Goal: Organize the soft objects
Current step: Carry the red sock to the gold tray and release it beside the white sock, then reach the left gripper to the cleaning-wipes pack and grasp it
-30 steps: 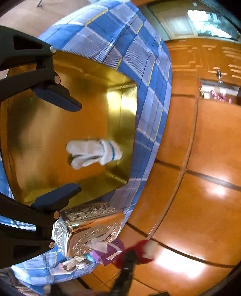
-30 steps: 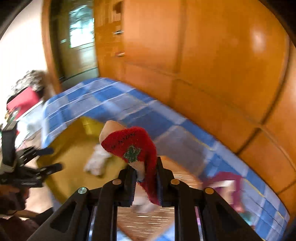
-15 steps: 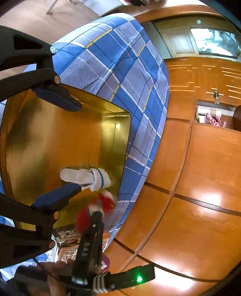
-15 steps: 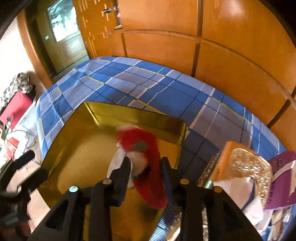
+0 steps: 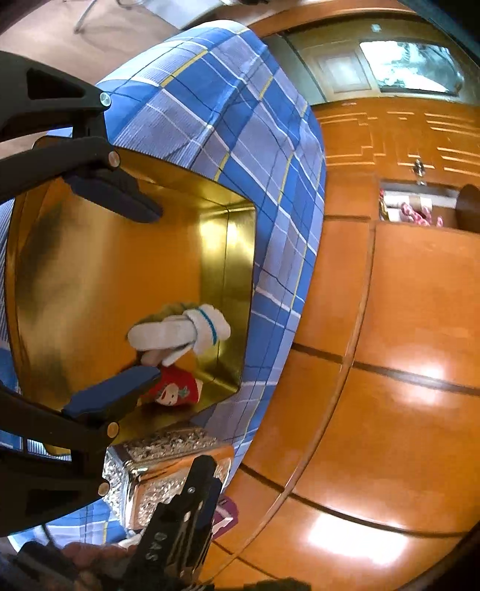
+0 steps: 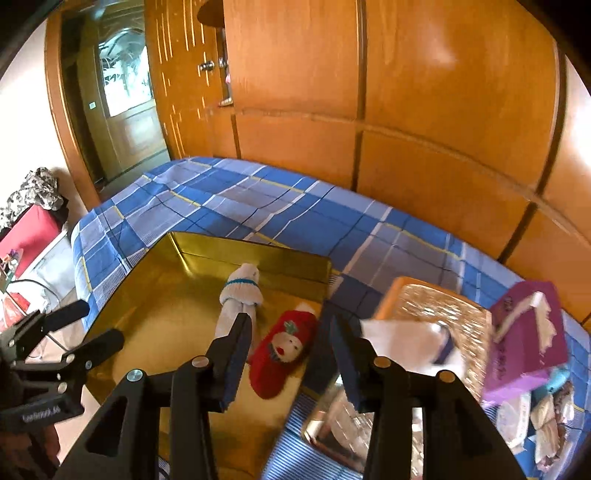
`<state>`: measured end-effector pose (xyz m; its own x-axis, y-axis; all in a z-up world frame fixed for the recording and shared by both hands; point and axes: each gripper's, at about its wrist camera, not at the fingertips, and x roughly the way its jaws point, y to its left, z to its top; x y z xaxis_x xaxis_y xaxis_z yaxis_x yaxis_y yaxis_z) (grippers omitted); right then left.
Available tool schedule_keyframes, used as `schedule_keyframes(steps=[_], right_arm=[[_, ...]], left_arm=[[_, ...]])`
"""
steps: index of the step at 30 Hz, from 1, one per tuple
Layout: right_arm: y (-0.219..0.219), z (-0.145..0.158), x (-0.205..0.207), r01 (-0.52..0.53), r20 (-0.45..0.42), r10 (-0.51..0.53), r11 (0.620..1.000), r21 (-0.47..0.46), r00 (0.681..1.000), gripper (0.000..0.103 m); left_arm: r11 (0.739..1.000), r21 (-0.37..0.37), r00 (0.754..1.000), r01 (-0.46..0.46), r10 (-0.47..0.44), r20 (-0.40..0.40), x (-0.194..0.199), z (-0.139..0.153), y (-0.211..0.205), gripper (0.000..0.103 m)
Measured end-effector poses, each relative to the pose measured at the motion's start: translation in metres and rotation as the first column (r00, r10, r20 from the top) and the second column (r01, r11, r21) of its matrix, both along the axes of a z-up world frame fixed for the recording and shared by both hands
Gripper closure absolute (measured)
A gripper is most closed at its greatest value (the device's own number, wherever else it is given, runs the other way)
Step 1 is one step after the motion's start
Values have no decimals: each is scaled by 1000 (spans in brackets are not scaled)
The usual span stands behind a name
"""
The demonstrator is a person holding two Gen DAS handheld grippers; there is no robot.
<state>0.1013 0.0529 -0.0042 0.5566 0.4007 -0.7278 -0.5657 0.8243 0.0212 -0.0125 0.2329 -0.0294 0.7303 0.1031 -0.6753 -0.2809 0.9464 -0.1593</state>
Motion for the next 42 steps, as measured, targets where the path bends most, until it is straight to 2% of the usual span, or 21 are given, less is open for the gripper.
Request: schedule_keyframes(steps=[10, 14, 22, 25, 29, 32, 35, 38, 39, 42], right_arm=[[-55, 8, -41, 61, 93, -63, 998, 25, 994, 58], [-79, 7, -52, 99, 108, -102, 995, 29, 989, 52], [-138, -5, -66, 222, 74, -225, 974, 41, 972, 52], [-165, -18, -70, 280, 41, -281, 960, 26, 959, 51], [-204, -43, -73, 377, -21, -378, 926, -17, 926, 51], [-234, -64, -78, 449, -74, -452, 891, -63, 889, 51], [-259, -80, -84, 502, -100, -513, 857, -120, 852, 51], [-286, -95, -96, 550, -134, -568, 821, -151, 812, 51], [-295, -100, -100, 566, -141, -587, 808, -162, 797, 51], [-313, -107, -110, 600, -163, -622, 782, -167, 766, 51]], left_arm=[[996, 32, 997, 83, -83, -5, -2, 3, -35, 23], [991, 32, 992, 126, -126, -11, -3, 2, -48, 23], [972, 47, 973, 230, -229, -17, -4, 4, -78, 23], [963, 55, 965, 262, -262, -19, -4, 6, -87, 23], [947, 63, 949, 315, -314, -20, -3, 10, -103, 23], [919, 72, 922, 387, -386, -19, -3, 14, -121, 23], [873, 66, 875, 484, -484, -18, 0, 19, -145, 23], [810, 74, 813, 581, -582, -14, 2, 26, -175, 23], [779, 72, 782, 622, -623, -16, 4, 29, -190, 23], [717, 59, 719, 695, -695, -24, 10, 33, -224, 23]])
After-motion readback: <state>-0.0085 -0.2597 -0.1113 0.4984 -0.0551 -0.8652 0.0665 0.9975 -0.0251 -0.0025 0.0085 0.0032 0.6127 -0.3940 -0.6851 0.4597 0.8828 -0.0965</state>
